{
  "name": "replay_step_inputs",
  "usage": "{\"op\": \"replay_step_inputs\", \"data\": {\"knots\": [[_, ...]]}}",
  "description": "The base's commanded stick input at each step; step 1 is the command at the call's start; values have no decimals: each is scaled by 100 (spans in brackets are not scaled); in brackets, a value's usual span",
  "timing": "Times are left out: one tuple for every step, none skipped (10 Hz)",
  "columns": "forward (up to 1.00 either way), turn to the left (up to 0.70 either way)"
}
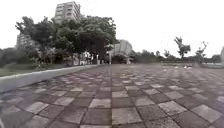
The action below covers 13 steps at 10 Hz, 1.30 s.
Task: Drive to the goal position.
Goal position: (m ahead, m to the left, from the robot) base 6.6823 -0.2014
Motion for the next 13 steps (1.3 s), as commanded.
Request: {"op": "replay_step_inputs", "data": {"knots": [[100, 0], [100, 0], [100, 0], [100, 0], [100, 0], [100, 0], [100, 0], [100, 0], [100, 0], [100, 0], [100, 0], [100, 0], [100, 0]]}}
